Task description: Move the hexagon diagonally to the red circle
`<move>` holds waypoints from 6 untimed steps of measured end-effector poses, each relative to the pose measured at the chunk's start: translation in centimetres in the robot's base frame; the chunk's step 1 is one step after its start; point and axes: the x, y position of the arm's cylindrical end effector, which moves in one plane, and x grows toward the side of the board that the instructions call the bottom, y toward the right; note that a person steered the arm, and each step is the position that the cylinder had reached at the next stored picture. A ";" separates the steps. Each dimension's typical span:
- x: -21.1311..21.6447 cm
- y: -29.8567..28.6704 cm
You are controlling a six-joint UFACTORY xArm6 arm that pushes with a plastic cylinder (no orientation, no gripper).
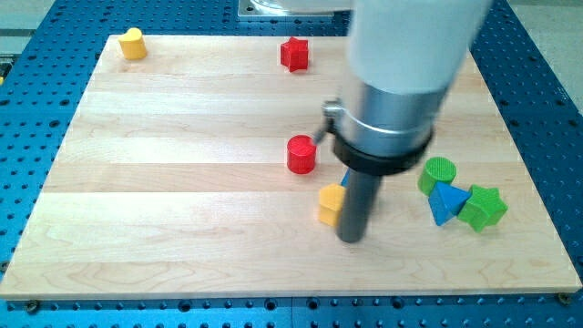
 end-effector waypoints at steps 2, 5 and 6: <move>-4.2 -5.8; -8.7 -1.0; -10.8 3.3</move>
